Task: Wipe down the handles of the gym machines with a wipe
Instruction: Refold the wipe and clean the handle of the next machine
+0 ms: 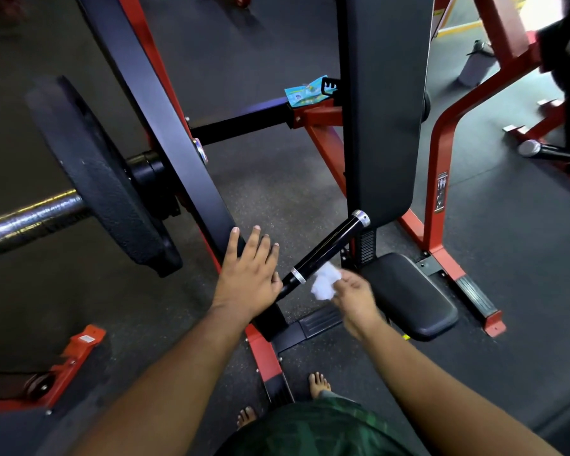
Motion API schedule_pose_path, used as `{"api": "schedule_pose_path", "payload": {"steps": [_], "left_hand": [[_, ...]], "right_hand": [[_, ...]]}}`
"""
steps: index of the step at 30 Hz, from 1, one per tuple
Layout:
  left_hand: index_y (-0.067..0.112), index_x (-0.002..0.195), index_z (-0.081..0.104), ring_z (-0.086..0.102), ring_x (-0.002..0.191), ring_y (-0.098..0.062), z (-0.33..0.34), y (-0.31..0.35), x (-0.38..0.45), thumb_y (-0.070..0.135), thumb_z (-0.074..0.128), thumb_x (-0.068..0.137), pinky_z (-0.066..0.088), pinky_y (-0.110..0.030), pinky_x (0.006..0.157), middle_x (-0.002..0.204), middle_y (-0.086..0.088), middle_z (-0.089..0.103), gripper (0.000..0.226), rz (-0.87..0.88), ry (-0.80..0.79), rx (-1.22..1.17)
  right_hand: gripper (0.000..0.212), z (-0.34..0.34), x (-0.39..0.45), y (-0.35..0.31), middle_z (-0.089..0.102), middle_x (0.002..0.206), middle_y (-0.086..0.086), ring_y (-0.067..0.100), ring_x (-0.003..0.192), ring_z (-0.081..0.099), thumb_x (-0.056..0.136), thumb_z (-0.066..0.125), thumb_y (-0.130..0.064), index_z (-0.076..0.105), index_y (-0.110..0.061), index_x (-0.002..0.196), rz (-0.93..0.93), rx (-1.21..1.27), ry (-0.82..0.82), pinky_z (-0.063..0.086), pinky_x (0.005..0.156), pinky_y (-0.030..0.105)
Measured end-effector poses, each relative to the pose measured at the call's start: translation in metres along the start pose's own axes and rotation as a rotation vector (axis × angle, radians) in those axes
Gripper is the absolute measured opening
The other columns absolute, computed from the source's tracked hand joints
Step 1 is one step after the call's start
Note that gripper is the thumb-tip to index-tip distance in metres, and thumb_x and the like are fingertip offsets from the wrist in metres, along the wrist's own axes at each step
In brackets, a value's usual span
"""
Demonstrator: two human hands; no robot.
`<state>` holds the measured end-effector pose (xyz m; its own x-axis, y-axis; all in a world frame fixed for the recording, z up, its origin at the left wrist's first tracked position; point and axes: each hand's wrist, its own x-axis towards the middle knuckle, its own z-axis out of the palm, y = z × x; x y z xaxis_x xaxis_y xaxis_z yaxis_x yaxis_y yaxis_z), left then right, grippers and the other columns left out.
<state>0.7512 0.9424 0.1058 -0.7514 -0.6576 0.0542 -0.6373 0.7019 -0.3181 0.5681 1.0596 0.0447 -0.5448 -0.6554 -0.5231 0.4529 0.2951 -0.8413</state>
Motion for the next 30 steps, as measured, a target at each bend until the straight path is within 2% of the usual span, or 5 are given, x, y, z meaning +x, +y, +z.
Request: {"api": "schedule_pose_path", "payload": {"steps": [4, 10, 17, 23, 30], "left_hand": [[0.017, 0.153, 0.048, 0.026, 0.153, -0.032, 0.0, 0.0, -0.001, 0.045, 0.039, 0.097, -0.002, -0.064, 0.123, 0.157, -0.008, 0.046, 0.063, 0.005, -0.003, 0.0], [0.017, 0.157, 0.039, 0.02, 0.156, -0.032, -0.002, 0.0, -0.001, 0.045, 0.032, 0.099, -0.006, -0.064, 0.123, 0.162, -0.008, 0.039, 0.065, 0.002, -0.029, 0.022], [0.015, 0.15, 0.051, 0.028, 0.152, -0.033, 0.002, 0.0, -0.001, 0.043, 0.041, 0.094, 0.0, -0.065, 0.123, 0.154, -0.011, 0.049, 0.064, 0.006, 0.012, -0.009], [0.015, 0.155, 0.044, 0.022, 0.155, -0.033, 0.001, 0.0, -0.002, 0.044, 0.035, 0.097, -0.002, -0.064, 0.123, 0.159, -0.01, 0.044, 0.065, -0.001, -0.005, -0.001], [0.015, 0.154, 0.046, 0.024, 0.154, -0.033, 0.002, 0.0, -0.002, 0.043, 0.038, 0.096, 0.002, -0.064, 0.123, 0.157, -0.011, 0.045, 0.064, -0.006, 0.011, -0.005]], "right_hand": [[0.042, -0.029, 0.036, -0.058, 0.068, 0.131, 0.003, 0.016, 0.119, 0.062, 0.097, 0.048, -0.005, 0.066, -0.018, 0.133, -0.517, -0.482, 0.407, 0.048, 0.107, 0.038], [0.053, -0.006, 0.059, -0.059, 0.05, 0.151, 0.013, 0.031, 0.149, 0.034, 0.089, 0.045, 0.006, 0.058, -0.008, 0.139, -0.903, -1.497, 0.102, 0.016, 0.124, 0.052], [0.051, 0.015, 0.01, -0.01, 0.058, 0.144, 0.014, 0.028, 0.141, 0.047, 0.089, 0.053, 0.01, 0.061, -0.006, 0.137, -1.02, -1.326, -0.493, 0.029, 0.123, 0.047], [0.042, 0.002, 0.06, -0.11, 0.071, 0.118, 0.008, 0.031, 0.113, 0.063, 0.092, 0.045, 0.005, 0.07, -0.014, 0.119, -0.783, -1.314, 0.077, 0.045, 0.103, 0.039], [0.034, 0.044, 0.041, -0.082, 0.072, 0.115, 0.007, 0.025, 0.11, 0.063, 0.097, 0.05, -0.008, 0.064, -0.019, 0.126, -0.851, -1.935, -0.198, 0.037, 0.11, 0.035]]}}
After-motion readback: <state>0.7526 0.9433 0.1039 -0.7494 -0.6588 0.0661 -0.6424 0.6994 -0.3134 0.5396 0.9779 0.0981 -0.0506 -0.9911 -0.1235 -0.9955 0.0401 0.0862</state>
